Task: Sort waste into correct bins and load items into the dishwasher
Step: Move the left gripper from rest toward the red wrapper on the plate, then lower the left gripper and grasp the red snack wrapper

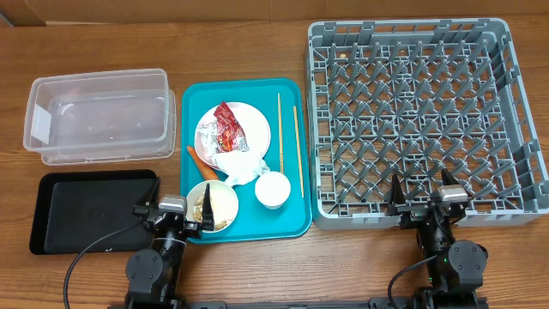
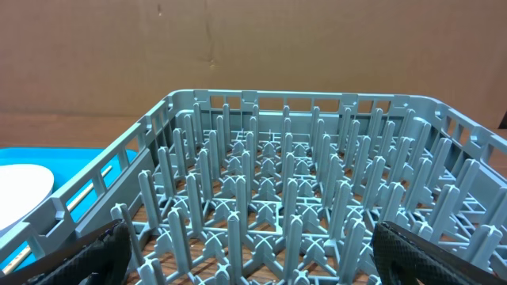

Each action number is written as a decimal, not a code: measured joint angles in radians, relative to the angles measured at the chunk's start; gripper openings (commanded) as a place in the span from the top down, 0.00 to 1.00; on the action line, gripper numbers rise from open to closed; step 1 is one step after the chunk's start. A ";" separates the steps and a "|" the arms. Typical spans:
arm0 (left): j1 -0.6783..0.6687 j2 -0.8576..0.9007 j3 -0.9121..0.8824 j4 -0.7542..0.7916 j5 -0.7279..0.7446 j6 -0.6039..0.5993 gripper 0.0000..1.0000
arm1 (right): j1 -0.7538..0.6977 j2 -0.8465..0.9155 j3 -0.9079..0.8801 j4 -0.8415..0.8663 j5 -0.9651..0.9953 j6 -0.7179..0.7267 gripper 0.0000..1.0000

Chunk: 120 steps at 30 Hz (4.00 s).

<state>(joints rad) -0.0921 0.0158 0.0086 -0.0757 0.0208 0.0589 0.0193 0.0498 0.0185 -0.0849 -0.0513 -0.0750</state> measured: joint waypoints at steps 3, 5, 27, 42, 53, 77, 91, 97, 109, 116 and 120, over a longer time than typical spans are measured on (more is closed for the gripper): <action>0.000 0.000 0.000 0.000 0.000 0.000 0.00 | 0.000 0.000 0.000 0.000 0.000 0.000 0.00; 0.000 0.000 0.000 0.000 0.000 0.000 0.00 | 0.000 0.000 0.000 0.000 0.000 0.000 0.00; 0.000 0.000 0.000 0.000 0.000 0.000 0.00 | 0.000 0.000 0.000 0.000 0.000 -0.001 0.00; 0.000 0.000 0.000 0.000 0.000 0.000 0.00 | 0.000 0.000 0.000 0.000 0.000 0.000 0.00; 0.000 0.000 0.000 0.000 0.000 0.000 0.00 | 0.000 0.000 0.000 0.000 0.000 0.000 0.00; 0.000 0.000 0.000 0.004 -0.010 0.026 0.00 | 0.000 0.000 0.000 0.000 0.000 0.000 0.00; 0.000 0.074 0.374 -0.112 0.110 0.026 0.00 | 0.000 0.000 0.000 0.002 0.000 -0.001 0.00; 0.000 0.379 0.739 -0.307 0.167 0.026 0.00 | 0.000 -0.001 0.000 0.001 0.000 -0.001 0.00; -0.026 1.178 1.464 -0.988 0.274 -0.053 0.00 | 0.000 -0.001 0.000 0.001 0.000 0.000 0.00; -0.026 1.451 1.507 -0.962 0.280 -0.082 0.00 | 0.000 -0.001 0.000 0.000 0.000 -0.001 0.00; -0.026 1.559 1.507 -0.926 0.280 -0.110 0.00 | 0.000 -0.001 0.000 0.001 0.000 0.000 0.00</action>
<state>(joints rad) -0.1184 1.5749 1.5154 -1.0016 0.3004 -0.0513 0.0193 0.0490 0.0185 -0.0841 -0.0517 -0.0753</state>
